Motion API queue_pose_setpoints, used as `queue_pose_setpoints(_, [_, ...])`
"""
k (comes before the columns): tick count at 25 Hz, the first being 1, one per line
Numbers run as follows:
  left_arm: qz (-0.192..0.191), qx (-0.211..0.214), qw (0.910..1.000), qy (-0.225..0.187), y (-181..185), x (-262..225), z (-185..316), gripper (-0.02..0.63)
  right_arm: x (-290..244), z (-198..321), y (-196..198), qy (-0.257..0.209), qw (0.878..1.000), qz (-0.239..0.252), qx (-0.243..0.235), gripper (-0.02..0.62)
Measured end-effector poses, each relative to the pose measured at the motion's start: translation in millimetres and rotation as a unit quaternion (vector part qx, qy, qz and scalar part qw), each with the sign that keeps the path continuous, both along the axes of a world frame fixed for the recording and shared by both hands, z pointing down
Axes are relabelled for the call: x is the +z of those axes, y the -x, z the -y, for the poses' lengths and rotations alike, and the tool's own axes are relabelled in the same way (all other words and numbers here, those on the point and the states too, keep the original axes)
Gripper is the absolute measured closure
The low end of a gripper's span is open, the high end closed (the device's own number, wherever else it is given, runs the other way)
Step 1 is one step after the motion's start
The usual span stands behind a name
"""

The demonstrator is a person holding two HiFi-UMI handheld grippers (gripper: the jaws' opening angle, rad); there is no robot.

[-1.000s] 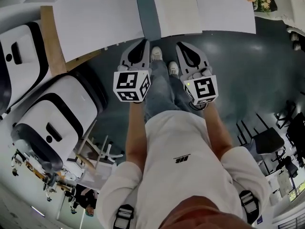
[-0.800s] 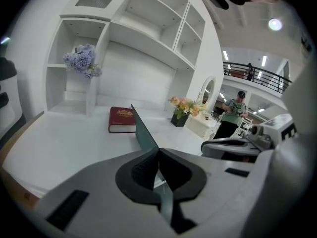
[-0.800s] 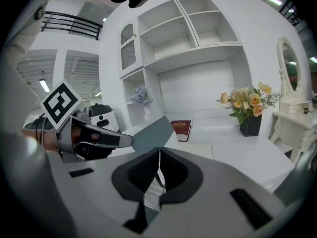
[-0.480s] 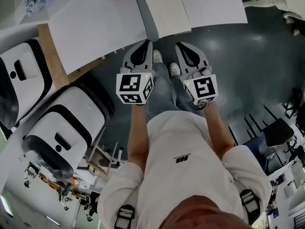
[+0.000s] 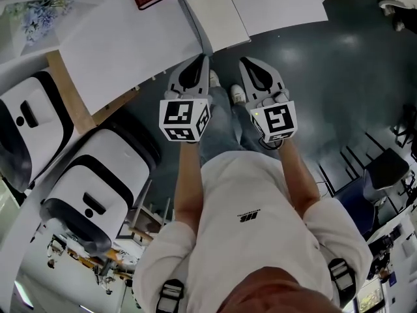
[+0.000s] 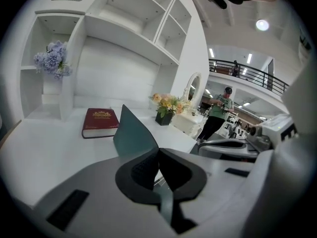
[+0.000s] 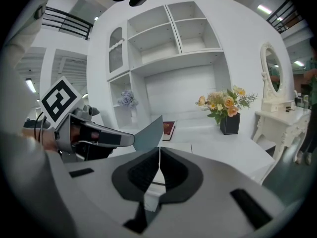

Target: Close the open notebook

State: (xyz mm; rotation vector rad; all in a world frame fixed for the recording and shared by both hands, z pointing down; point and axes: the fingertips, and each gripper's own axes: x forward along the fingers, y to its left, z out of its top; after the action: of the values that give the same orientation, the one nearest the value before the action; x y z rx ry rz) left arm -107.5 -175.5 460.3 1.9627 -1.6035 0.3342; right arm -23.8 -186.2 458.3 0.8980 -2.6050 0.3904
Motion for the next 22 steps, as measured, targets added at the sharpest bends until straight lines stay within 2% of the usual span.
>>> queue_pose_setpoints(13, [-0.012,0.070,0.9974,0.007,-36.9,11.7,26.9,0.606,10.0,19.1,-23.4,0.009,0.999,-0.011,0.049,0.598])
queue_pose_setpoints(22, [-0.024,0.128,0.9913,0.019,-57.2,26.4,42.2,0.606,21.4,27.8,-30.9,0.021,0.996,-0.022,0.082,0.598])
